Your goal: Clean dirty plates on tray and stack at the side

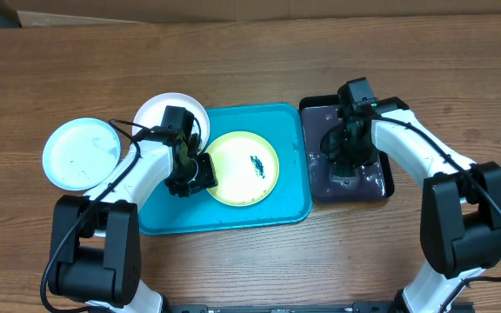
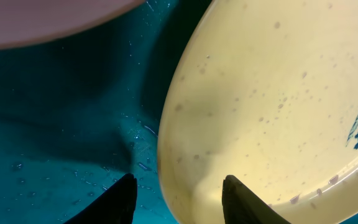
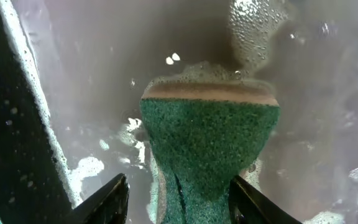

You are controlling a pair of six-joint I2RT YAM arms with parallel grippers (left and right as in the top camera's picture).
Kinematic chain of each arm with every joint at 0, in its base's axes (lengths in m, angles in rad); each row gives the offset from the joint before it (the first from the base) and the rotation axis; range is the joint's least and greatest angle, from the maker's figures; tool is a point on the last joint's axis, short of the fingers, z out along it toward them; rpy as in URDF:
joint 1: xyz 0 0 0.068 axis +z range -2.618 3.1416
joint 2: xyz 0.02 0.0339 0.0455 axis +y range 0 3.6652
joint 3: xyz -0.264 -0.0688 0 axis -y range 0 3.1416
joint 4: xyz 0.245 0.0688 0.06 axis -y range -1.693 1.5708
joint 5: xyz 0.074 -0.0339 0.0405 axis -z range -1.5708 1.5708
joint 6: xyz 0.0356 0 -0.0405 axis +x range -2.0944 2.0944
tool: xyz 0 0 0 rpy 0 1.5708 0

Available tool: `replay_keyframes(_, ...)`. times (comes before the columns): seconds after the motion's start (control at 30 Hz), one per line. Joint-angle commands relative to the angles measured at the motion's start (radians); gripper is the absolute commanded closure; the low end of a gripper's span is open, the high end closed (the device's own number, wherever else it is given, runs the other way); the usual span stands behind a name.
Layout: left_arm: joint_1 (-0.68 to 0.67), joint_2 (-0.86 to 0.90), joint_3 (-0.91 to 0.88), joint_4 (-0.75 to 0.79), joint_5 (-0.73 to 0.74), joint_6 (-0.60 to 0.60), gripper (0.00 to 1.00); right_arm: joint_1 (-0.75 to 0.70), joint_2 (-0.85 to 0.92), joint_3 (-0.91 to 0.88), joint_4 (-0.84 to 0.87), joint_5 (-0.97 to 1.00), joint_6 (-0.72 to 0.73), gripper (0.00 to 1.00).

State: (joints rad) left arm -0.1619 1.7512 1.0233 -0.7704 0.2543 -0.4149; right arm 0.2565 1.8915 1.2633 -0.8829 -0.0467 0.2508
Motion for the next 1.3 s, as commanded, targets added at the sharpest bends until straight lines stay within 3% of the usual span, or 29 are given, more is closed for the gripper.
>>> replay_keyframes(0.0, -0.005, 0.001, 0.021, 0.0, 0.005, 0.012, 0.53, 0.008, -0.003, -0.008, 0.01, 0.013, 0.012, 0.47)
replay_keyframes(0.23, -0.005, 0.001, 0.021, 0.0, 0.005, 0.011, 0.53, 0.008, -0.003, -0.013, 0.01, 0.039, 0.013, 0.48)
replay_keyframes(0.6, -0.005, 0.001, 0.021, 0.001, 0.005, 0.012, 0.53, 0.008, -0.003, -0.029, 0.018, 0.072, 0.016, 0.63)
replay_keyframes(0.93, -0.005, 0.001, 0.021, 0.018, 0.0, 0.011, 0.52, 0.008, -0.001, -0.065, 0.045, 0.071, 0.016, 0.61)
replay_keyframes(0.97, -0.005, 0.001, 0.021, 0.019, 0.0, 0.011, 0.51, 0.008, -0.001, -0.066, 0.045, 0.071, 0.015, 0.66)
replay_keyframes(1.03, -0.005, 0.001, 0.021, 0.02, 0.0, 0.011, 0.51, 0.008, -0.001, -0.065, 0.046, 0.071, 0.015, 0.94)
replay_keyframes(1.27, -0.005, 0.001, 0.021, 0.019, 0.0, 0.011, 0.52, 0.006, -0.006, 0.089, -0.074, 0.069, 0.005, 0.96)
